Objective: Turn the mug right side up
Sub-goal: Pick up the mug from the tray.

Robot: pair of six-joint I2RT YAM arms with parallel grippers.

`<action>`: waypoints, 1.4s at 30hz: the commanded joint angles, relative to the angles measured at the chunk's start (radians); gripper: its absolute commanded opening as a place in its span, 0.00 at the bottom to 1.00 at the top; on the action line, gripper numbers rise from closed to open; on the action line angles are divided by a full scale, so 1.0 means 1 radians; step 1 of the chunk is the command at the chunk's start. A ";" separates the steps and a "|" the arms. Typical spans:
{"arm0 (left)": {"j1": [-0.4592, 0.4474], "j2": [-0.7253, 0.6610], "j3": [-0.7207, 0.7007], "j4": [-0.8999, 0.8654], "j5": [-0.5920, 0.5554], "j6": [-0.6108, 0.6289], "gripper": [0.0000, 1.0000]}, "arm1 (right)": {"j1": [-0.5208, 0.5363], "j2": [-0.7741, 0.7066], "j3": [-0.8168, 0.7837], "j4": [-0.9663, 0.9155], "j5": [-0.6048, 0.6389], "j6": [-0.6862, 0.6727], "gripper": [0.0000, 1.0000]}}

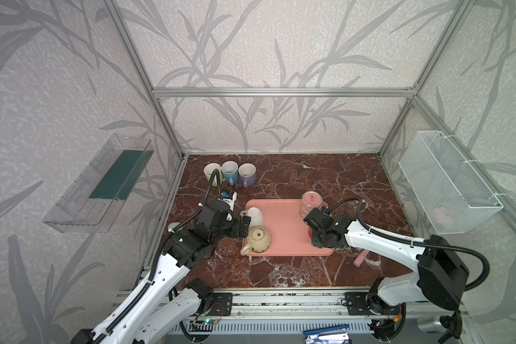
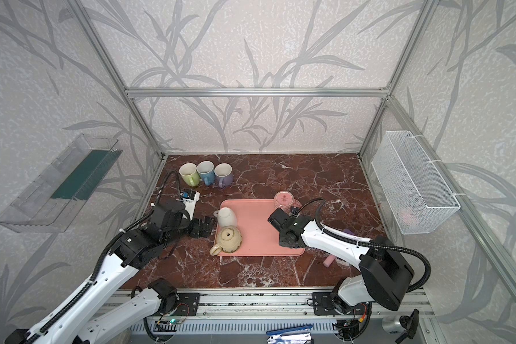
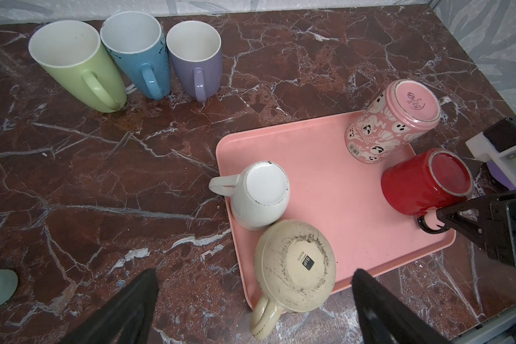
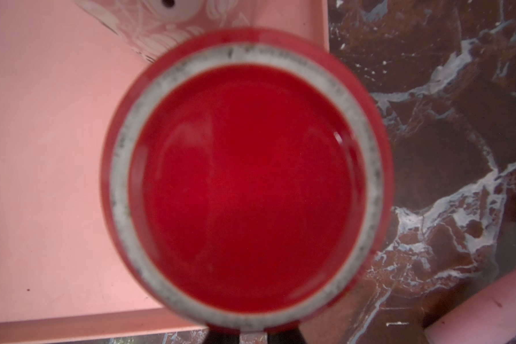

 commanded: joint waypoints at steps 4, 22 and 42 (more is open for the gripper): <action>-0.005 -0.004 -0.012 -0.023 -0.010 0.009 0.99 | 0.003 0.021 0.028 -0.014 0.015 -0.021 0.12; -0.005 0.008 -0.011 -0.023 -0.012 0.009 0.99 | -0.001 0.017 0.034 -0.041 0.026 -0.038 0.00; -0.006 0.048 -0.009 0.008 0.025 -0.047 0.99 | -0.001 -0.208 -0.056 0.045 -0.070 -0.181 0.00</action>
